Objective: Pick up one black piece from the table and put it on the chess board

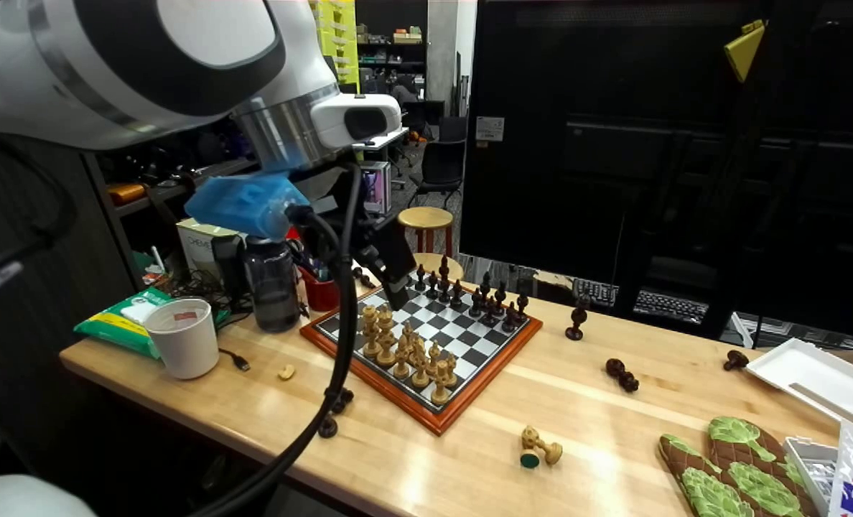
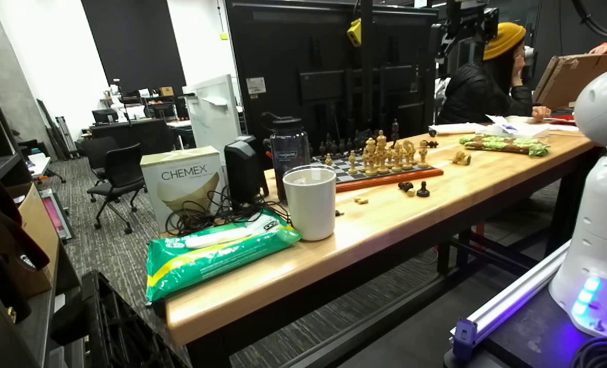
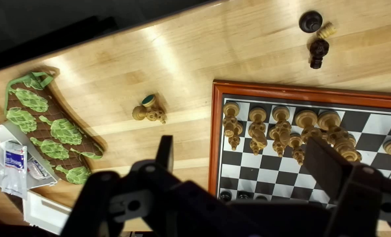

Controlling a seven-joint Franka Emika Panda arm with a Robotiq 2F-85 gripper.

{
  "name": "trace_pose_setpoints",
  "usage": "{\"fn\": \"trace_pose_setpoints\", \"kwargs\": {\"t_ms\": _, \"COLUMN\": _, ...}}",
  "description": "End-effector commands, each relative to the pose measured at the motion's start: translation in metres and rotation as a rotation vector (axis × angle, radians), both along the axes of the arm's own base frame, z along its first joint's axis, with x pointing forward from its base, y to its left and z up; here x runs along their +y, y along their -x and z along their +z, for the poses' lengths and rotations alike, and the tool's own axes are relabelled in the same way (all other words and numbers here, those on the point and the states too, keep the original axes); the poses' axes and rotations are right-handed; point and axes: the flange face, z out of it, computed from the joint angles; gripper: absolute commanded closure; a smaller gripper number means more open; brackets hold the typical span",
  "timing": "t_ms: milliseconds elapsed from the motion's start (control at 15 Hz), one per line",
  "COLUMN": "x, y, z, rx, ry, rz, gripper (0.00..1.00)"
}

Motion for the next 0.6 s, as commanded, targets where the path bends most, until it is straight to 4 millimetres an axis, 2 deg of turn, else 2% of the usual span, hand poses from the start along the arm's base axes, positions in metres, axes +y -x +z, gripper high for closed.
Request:
{"fn": "trace_pose_setpoints", "kwargs": {"t_ms": 0, "x": 0.000, "y": 0.000, "z": 0.001, "rx": 0.001, "ry": 0.000, "rz": 0.000, "gripper": 0.00}}
{"fn": "trace_pose_setpoints", "kwargs": {"t_ms": 267, "x": -0.005, "y": -0.002, "z": 0.002, "rx": 0.002, "ry": -0.007, "rz": 0.013, "gripper": 0.00}}
{"fn": "trace_pose_setpoints", "kwargs": {"t_ms": 533, "x": -0.042, "y": -0.023, "z": 0.009, "rx": -0.004, "ry": -0.048, "rz": 0.107, "gripper": 0.00}}
